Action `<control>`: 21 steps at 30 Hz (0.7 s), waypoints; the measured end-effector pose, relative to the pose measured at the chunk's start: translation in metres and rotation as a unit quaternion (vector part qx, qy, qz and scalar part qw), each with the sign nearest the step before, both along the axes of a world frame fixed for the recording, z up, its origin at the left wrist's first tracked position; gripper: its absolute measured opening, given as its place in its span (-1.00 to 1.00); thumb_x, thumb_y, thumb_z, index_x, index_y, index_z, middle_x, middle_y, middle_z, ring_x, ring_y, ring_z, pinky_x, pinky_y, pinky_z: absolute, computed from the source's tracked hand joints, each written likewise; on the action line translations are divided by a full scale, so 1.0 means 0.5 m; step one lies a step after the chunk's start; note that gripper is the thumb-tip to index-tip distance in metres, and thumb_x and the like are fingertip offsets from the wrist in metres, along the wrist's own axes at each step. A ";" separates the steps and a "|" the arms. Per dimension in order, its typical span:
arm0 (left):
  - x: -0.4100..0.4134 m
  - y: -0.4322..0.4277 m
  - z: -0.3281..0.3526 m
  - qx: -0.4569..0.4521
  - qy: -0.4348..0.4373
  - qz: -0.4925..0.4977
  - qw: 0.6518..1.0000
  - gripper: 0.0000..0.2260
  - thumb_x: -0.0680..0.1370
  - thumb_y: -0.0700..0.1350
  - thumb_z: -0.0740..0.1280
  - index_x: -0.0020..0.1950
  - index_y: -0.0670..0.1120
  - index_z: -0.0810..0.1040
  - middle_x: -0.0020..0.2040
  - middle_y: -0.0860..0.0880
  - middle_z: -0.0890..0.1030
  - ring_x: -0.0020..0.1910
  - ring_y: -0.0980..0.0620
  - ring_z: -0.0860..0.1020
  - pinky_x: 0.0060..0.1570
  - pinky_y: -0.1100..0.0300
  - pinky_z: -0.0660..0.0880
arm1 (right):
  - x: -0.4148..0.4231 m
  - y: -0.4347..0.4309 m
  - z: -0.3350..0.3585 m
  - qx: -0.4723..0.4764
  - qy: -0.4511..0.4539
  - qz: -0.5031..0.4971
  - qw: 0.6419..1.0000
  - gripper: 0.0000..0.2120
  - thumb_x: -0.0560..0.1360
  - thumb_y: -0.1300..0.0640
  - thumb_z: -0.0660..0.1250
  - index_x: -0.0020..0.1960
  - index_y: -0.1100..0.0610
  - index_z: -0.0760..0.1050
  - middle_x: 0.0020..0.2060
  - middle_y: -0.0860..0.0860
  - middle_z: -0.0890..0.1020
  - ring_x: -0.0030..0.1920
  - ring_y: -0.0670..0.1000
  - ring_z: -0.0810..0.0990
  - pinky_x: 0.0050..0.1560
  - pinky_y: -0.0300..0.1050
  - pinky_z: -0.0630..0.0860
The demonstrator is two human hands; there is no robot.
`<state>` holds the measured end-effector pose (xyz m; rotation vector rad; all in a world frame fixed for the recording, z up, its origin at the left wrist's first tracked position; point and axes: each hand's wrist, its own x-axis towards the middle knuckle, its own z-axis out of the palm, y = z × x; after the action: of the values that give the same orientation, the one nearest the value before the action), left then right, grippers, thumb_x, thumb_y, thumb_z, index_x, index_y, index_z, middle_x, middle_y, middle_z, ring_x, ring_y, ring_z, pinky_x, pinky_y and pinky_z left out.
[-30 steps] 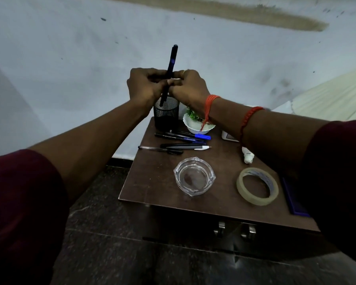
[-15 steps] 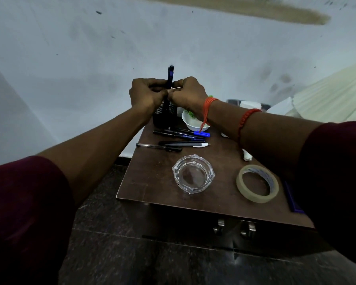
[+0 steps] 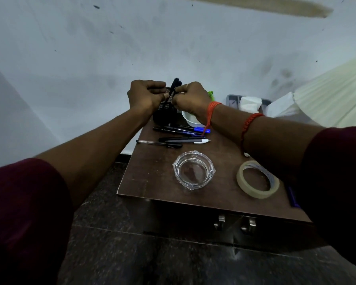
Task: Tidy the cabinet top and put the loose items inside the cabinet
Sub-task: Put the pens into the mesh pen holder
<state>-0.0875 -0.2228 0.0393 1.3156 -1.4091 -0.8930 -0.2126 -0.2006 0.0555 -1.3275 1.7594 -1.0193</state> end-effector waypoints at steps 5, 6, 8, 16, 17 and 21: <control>0.010 0.029 -0.027 0.000 -0.034 0.000 0.999 -0.72 0.36 -0.23 0.55 0.06 -0.12 0.69 -0.08 -0.06 0.71 -0.13 0.14 0.67 0.07 0.27 0.59 | 0.003 0.009 -0.017 0.034 -0.072 -0.025 0.997 -0.87 0.30 0.28 0.38 -0.15 0.19 0.58 -0.22 0.12 0.65 -0.08 0.13 0.68 0.06 0.00 0.63; 0.014 0.034 -0.036 -0.004 -0.056 -0.002 0.998 -0.73 0.36 -0.20 0.55 0.05 -0.10 0.69 -0.08 -0.06 0.72 -0.13 0.14 0.67 0.07 0.30 0.58 | 0.004 0.018 -0.021 0.045 -0.120 -0.031 0.991 -0.94 0.37 0.34 0.35 -0.18 0.23 0.53 -0.28 0.11 0.61 -0.16 0.10 0.67 0.04 -0.02 0.62; 0.023 0.046 -0.052 -0.014 -0.112 -0.021 0.993 -0.75 0.38 -0.11 0.55 0.04 -0.08 0.71 -0.09 -0.04 0.72 -0.13 0.14 0.66 -0.04 0.41 0.55 | 0.012 0.042 -0.029 0.078 -0.216 -0.049 0.972 -0.95 0.45 0.40 0.29 -0.14 0.29 0.47 -0.31 0.13 0.56 -0.29 0.02 0.59 -0.02 -0.02 0.63; 0.015 0.062 -0.071 0.037 -0.287 -0.157 0.944 -0.64 0.58 0.12 0.26 -0.29 -0.06 0.62 -0.34 -0.07 0.58 -0.33 0.06 0.50 -0.24 0.22 0.34 | 0.082 0.110 -0.100 0.154 -0.455 -0.127 0.868 -0.67 0.55 0.16 0.19 0.29 0.18 0.49 0.06 0.13 0.58 -0.15 0.03 0.55 -0.39 -0.20 0.48; 0.009 0.063 -0.069 0.046 -0.284 -0.158 0.945 -0.57 0.60 0.15 0.22 -0.35 -0.06 0.58 -0.40 -0.02 0.51 -0.38 0.10 0.44 -0.29 0.22 0.32 | 0.092 0.118 -0.102 0.159 -0.465 -0.138 0.860 -0.66 0.56 0.13 0.20 0.30 0.17 0.48 0.11 0.14 0.58 -0.09 0.04 0.56 -0.36 -0.17 0.48; -0.004 0.064 -0.071 0.062 -0.255 -0.178 0.948 -0.52 0.62 0.17 0.14 -0.04 -0.14 0.71 -0.15 -0.04 0.69 -0.19 0.11 0.58 -0.22 0.37 0.38 | 0.119 0.137 -0.104 0.183 -0.491 -0.180 0.832 -0.67 0.59 0.10 0.18 0.29 0.20 0.46 0.22 0.17 0.56 0.15 0.12 0.56 -0.30 -0.12 0.45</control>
<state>-0.0895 -0.1906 0.0038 1.4805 -2.0713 -0.9230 -0.1534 -0.1321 0.0036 -0.1071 1.2690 -1.1768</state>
